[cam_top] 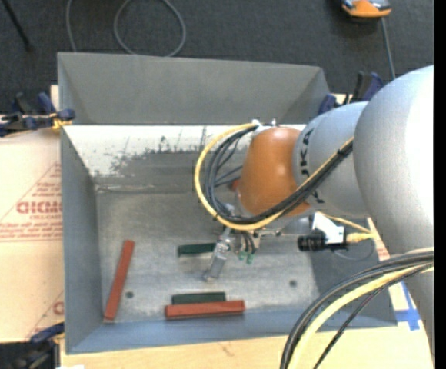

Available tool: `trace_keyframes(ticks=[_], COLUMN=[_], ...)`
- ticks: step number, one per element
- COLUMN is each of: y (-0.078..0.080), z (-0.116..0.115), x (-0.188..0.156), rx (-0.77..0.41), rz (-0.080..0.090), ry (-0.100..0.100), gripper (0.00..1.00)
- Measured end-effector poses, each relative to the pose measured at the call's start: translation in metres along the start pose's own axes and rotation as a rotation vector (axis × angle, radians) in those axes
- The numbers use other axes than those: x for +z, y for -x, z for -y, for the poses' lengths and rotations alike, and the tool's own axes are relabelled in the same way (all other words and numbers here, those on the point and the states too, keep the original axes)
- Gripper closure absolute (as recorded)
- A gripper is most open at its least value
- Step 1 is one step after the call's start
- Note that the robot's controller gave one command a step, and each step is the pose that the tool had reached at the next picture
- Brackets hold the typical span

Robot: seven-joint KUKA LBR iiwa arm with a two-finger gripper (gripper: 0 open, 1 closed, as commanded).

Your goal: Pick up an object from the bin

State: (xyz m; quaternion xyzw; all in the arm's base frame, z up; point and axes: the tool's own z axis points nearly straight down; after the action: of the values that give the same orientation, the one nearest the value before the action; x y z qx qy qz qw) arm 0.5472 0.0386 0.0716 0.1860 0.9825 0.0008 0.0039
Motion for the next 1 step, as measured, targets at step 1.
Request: trace_keyframes(ticks=[1], y=[0.0011], z=[-0.0013], x=[-0.0018], rx=[0.003], rz=[0.004], ry=[0.003], gripper=[1.00])
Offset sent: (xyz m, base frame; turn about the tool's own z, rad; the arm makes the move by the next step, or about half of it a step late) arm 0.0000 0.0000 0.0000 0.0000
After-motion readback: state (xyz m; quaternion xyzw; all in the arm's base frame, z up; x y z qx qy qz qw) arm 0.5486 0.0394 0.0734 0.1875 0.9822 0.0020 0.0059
